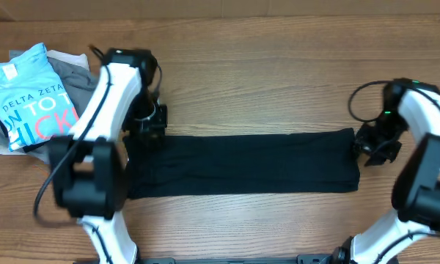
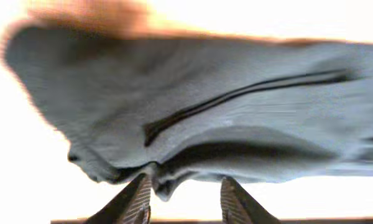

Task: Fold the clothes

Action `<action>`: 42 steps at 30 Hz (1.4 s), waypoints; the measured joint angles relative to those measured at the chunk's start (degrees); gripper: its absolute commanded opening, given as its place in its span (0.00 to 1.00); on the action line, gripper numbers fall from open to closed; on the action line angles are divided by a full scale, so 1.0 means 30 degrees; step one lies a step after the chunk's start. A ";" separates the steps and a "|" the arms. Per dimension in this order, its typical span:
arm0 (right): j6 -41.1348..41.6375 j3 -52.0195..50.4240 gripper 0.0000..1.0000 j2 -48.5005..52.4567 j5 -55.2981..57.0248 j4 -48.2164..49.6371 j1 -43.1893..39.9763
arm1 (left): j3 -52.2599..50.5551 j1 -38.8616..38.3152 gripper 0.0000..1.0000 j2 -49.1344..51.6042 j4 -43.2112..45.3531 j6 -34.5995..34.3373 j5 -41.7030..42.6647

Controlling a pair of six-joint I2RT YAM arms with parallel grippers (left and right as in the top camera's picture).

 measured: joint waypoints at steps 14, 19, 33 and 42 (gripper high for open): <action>-0.4371 -0.0007 0.60 -0.2572 -0.6870 0.0393 -0.4437 | -0.1581 -0.0401 0.65 -0.3956 0.4007 -0.0510 0.2914; -0.4488 -0.0007 0.60 -0.2572 -0.7096 0.0379 -0.4437 | -0.3672 -0.1647 0.65 -0.2834 0.6222 -0.1763 0.3585; -0.4546 -0.0007 0.60 -0.2572 -0.7147 0.0146 -0.4437 | -0.3971 -0.2484 0.52 0.1005 0.9828 -0.4255 0.0058; -0.4532 -0.0007 0.60 -0.2572 -0.7147 0.0080 -0.4437 | -0.4211 -0.2499 0.57 0.1005 0.9464 -0.4524 -0.0838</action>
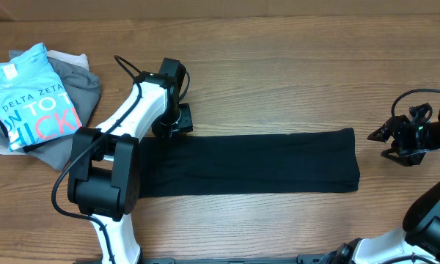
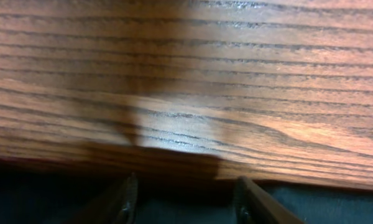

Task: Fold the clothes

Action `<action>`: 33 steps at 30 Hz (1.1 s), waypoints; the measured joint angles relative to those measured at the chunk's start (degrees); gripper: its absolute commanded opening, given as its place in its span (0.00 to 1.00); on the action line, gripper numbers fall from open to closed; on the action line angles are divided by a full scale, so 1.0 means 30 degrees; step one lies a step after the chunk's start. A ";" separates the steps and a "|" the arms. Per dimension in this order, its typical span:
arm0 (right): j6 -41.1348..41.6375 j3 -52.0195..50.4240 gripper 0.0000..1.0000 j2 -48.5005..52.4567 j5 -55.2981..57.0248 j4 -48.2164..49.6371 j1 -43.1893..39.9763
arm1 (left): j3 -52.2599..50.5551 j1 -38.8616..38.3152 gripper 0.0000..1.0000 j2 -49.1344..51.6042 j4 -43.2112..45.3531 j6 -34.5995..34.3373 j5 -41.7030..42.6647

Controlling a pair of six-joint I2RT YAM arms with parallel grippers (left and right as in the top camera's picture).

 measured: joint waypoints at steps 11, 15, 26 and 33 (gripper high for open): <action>-0.0007 0.0000 0.61 0.0000 0.0007 -0.0080 0.0000 | -0.0036 -0.0277 0.54 0.0000 -0.0313 -0.0051 -0.0124; -0.0007 0.0000 0.61 0.0000 0.0000 -0.0095 0.0000 | -0.0299 -0.0590 0.54 0.0007 -0.0364 -0.0051 -0.0131; -0.0015 0.0000 0.61 0.0000 0.0007 -0.0168 0.0000 | -0.0918 -0.0714 0.25 0.0015 -0.0291 -0.0109 -0.0189; -0.0015 0.0000 0.61 0.0000 0.0000 -0.0168 0.0000 | -0.0918 -0.0714 0.04 0.0015 -0.0087 -0.0117 -0.0197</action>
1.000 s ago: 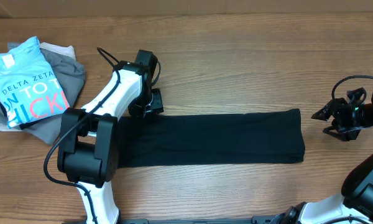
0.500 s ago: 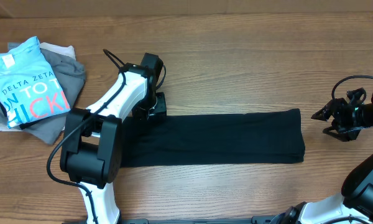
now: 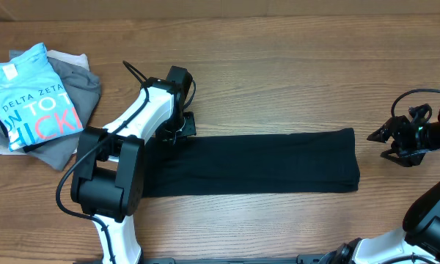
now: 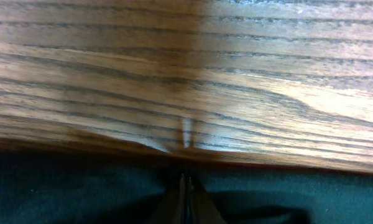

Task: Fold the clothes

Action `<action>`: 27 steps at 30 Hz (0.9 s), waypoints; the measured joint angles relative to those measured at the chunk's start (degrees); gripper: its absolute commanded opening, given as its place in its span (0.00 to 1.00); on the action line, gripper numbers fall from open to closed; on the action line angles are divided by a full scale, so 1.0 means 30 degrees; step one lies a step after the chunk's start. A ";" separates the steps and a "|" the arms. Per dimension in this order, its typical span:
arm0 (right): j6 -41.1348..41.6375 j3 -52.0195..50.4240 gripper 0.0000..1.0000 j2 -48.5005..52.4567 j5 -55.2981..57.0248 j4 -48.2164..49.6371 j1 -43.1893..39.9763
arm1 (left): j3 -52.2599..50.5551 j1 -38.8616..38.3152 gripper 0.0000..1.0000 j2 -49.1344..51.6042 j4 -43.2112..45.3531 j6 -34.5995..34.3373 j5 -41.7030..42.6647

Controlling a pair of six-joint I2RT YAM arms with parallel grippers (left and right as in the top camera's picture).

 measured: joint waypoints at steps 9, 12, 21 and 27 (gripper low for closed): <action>0.0007 0.0000 0.61 0.0000 0.0007 0.0007 0.0000 | 0.1894 -0.0087 0.04 -0.0437 -0.0933 0.0000 0.0044; 0.0015 0.0000 0.61 0.0000 0.0007 0.0015 0.0000 | 0.2208 -0.0291 0.04 -0.1450 -0.1035 0.0000 0.0481; 0.0000 0.0000 0.62 0.0000 0.0007 0.0015 0.0000 | 0.2346 -0.0911 0.05 -0.1953 -0.1996 0.0080 0.0780; 0.0007 0.0000 0.61 0.0000 0.0000 -0.0007 0.0000 | 0.2346 -0.0911 0.11 -0.1953 -0.1982 0.0146 0.0189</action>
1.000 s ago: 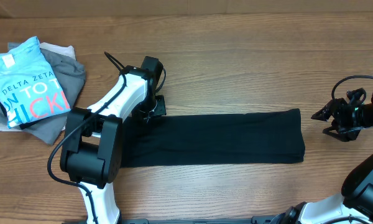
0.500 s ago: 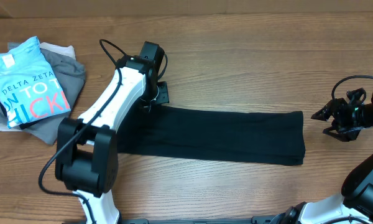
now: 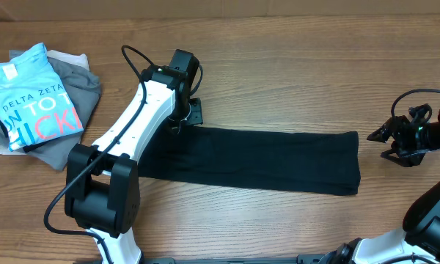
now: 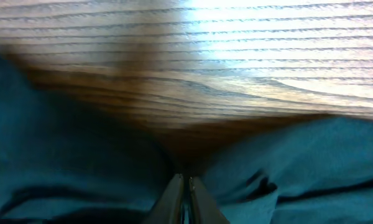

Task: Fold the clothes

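Note:
A black garment point(image 3: 264, 161) lies folded into a long strip across the table, its far edge now slanting. My left gripper point(image 3: 182, 119) is at that far edge near the left end, shut on a pinch of the cloth. In the left wrist view the fingers point(image 4: 186, 178) are pressed together, with dark fabric point(image 4: 68, 149) bunched up on both sides. My right gripper point(image 3: 381, 143) hovers off the strip's right end, open and holding nothing.
A pile of other clothes, with a light blue printed T-shirt point(image 3: 29, 95) on top of grey ones point(image 3: 77, 81), sits at the table's left edge. Bare wood table point(image 3: 293, 73) lies beyond the strip. The left arm's cable loops above its wrist.
My left gripper, still shut on the far edge, has shifted a little away from the front. The cloth's left part has come with it and now stands up around the fingers. The right arm is unchanged.
First my left gripper was open at the strip's left end and my right one was at the right end. Then the right gripper had drawn back and the left stood open over the far edge. It then shut on that edge, and now the edge is pulled askew.

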Action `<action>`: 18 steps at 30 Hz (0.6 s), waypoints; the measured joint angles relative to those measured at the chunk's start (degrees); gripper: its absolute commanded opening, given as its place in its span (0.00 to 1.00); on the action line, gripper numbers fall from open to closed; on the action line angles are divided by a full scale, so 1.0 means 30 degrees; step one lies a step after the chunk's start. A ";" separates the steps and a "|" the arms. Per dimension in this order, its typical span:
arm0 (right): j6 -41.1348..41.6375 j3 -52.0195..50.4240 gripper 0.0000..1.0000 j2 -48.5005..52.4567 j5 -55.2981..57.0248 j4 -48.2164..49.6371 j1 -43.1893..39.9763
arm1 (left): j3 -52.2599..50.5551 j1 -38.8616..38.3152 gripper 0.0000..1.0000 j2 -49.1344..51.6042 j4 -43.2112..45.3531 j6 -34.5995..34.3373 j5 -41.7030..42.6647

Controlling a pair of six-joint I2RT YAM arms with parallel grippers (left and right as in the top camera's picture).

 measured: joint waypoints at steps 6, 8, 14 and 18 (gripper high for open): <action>0.0007 0.0000 0.62 0.0000 0.0015 -0.0007 0.0000 | 0.0000 0.0000 0.12 0.0000 0.0058 0.0007 -0.0211; 0.0000 0.0000 0.61 0.0000 0.0000 -0.0044 0.0000 | 0.0000 0.0000 0.13 0.0000 0.0182 0.0007 -0.0255; 0.0000 0.0000 0.61 0.0000 0.0000 -0.0051 0.0000 | -0.0015 -0.0568 0.33 0.0000 0.1202 0.0022 -0.0248; -0.0007 0.0000 0.65 0.0000 0.0000 -0.0051 0.0000 | -0.0525 -0.1625 0.30 0.0000 0.2193 0.0044 -0.0168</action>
